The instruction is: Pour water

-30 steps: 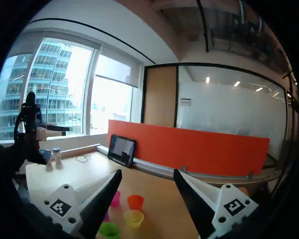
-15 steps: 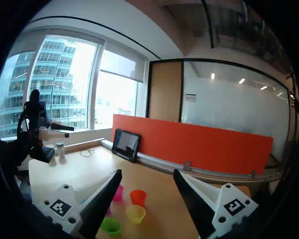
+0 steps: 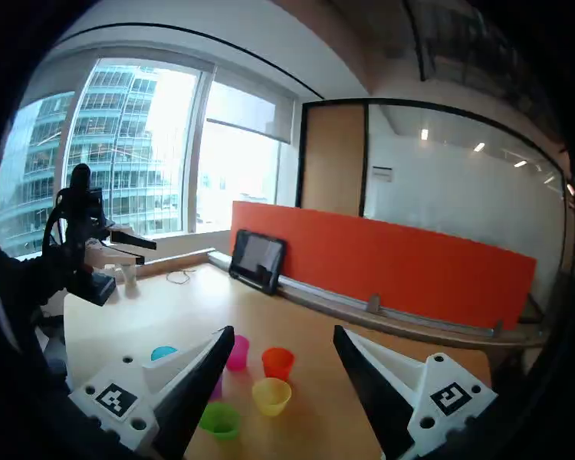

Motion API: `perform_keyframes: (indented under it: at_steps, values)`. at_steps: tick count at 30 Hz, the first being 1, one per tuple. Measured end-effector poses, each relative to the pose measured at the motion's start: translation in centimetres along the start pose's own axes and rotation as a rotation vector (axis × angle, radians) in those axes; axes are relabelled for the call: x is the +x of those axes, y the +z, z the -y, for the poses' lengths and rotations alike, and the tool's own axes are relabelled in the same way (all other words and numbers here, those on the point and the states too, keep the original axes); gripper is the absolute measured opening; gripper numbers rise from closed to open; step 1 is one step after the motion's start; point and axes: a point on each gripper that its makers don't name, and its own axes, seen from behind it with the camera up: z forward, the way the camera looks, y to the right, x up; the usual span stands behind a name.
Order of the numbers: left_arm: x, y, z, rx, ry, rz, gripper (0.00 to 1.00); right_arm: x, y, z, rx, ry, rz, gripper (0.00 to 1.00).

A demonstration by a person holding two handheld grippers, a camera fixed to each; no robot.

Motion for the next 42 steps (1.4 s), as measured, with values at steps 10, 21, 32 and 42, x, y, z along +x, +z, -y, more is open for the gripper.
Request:
perform_keyframes:
  at_steps: [10,21,32,42]
  values:
    - [-4.2,0.6,-0.6,-0.031,-0.004,0.085,0.97,-3.2,0.4,1.2,0.059,0.003,0.055,1.0]
    - [-7.4,1.1,-2.2,-0.084,0.004,0.145,0.98,-6.2,0.9,2.5,0.124,-0.021,0.114,1.0]
    - [-10.2,1.3,-4.0,-0.133,0.04,0.198,0.98,-10.5,1.7,4.0,0.185,-0.072,0.201,1.0]
    - [-13.9,1.0,-5.3,-0.184,0.045,0.283,0.97,-14.8,2.5,5.5,0.239,-0.094,0.29,1.0]
